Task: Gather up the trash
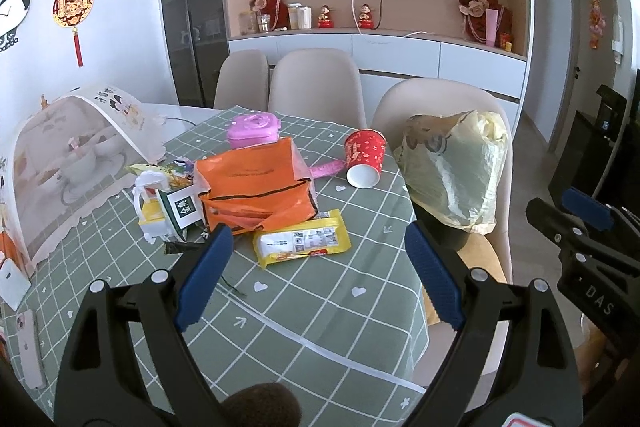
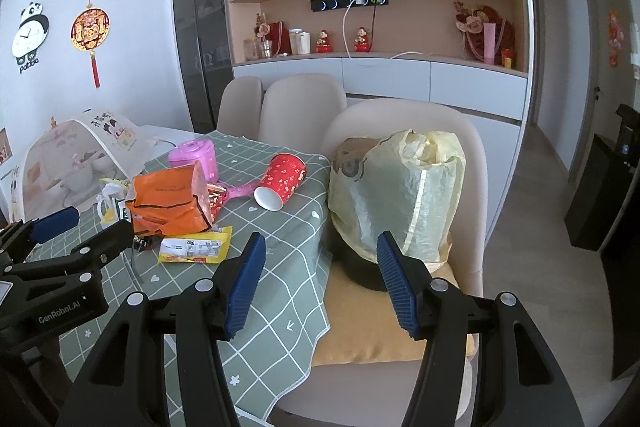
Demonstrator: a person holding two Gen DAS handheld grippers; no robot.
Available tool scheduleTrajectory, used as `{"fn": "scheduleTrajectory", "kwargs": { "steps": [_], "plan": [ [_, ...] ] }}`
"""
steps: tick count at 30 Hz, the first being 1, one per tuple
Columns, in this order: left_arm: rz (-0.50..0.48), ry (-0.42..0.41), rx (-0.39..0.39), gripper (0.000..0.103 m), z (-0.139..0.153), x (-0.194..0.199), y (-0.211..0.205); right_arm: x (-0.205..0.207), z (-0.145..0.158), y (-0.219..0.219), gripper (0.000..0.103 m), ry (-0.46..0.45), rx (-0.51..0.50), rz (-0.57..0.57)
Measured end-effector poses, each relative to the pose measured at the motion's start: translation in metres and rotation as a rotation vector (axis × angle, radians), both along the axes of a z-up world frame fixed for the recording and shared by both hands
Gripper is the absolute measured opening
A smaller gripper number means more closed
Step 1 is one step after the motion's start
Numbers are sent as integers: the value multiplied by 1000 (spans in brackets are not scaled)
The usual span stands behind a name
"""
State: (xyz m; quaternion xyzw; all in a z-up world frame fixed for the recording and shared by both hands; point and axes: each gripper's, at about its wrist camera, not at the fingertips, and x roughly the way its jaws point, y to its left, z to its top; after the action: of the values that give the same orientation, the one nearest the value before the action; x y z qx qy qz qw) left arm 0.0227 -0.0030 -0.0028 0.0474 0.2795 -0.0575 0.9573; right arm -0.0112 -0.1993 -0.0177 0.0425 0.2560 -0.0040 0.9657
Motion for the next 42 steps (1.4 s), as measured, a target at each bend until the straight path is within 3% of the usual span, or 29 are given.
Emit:
{"fn": "scheduleTrajectory", "kwargs": {
  "steps": [42],
  "plan": [
    [4,12,-5,84,-4,9,1,5,-2,-2,55,-9,-18,-43]
  ]
}}
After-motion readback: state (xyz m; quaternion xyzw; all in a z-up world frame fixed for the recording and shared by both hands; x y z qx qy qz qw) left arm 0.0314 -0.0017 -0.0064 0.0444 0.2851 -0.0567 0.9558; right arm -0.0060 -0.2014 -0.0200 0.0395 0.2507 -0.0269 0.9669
